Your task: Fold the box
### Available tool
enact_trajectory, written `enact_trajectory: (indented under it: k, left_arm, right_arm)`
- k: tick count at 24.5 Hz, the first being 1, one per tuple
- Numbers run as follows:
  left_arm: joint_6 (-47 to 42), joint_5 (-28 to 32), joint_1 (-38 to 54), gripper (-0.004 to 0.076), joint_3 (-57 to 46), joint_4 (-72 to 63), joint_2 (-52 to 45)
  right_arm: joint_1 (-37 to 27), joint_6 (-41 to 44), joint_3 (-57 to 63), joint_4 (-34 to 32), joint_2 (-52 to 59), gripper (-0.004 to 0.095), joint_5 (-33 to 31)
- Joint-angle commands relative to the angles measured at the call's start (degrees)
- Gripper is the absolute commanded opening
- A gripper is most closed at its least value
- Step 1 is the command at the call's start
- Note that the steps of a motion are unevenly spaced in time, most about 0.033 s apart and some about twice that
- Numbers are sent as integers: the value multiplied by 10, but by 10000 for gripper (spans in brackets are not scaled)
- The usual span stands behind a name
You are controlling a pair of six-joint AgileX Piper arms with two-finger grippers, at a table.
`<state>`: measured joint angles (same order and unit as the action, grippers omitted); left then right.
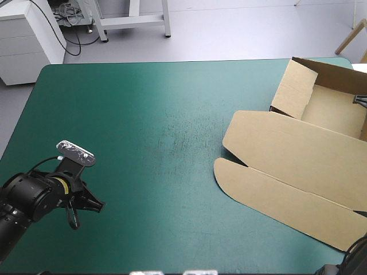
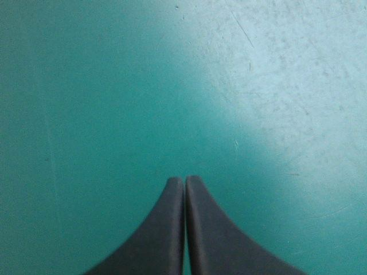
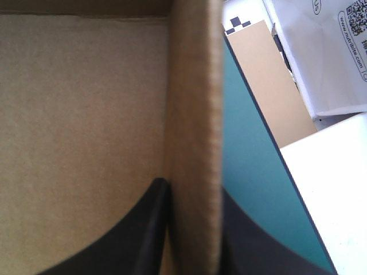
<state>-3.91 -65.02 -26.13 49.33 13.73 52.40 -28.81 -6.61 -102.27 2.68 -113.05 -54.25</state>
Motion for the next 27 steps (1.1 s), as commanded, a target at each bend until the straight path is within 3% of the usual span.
enact_trajectory:
  k: [1,4,6,10,14,16,18,20,21,23,27]
  left_arm:
    - [-7,16,0,-10,14,10,-7]
    - [-7,16,0,-10,14,11,-7]
    - [-7,16,0,-10,14,11,-7]
    - [-7,18,0,-10,14,13,-7]
    - [-7,23,0,-10,14,17,-7]
    - [-7,27,0,-10,14,20,-7]
    - [-7,32,0,-10,14,29,-7]
    - [-7,32,0,-10,14,42,-7]
    - [-7,32,0,-10,14,50,-7]
    - [-7,33,0,-10,14,51,-7]
    - [-7,33,0,-10,14,51,-7]
  right_arm:
    - [-5,-7,-17,3,37,450,47]
    - [-5,5,-24,3,39,712,56]
    - [-5,13,-30,3,39,798,52]
    - [-5,13,-51,14,46,810,23]
    - [-5,-22,-67,78,61,801,-16]
    - [-5,-52,-70,132,72,756,-30]
    - [0,-70,-70,191,81,612,-31]
    - [9,-73,-70,213,90,352,-38]
    - [21,-86,-70,219,95,152,-47]
    - [47,-93,-70,229,100,-8,-50]
    - [125,-113,-70,202,106,-6,-71]
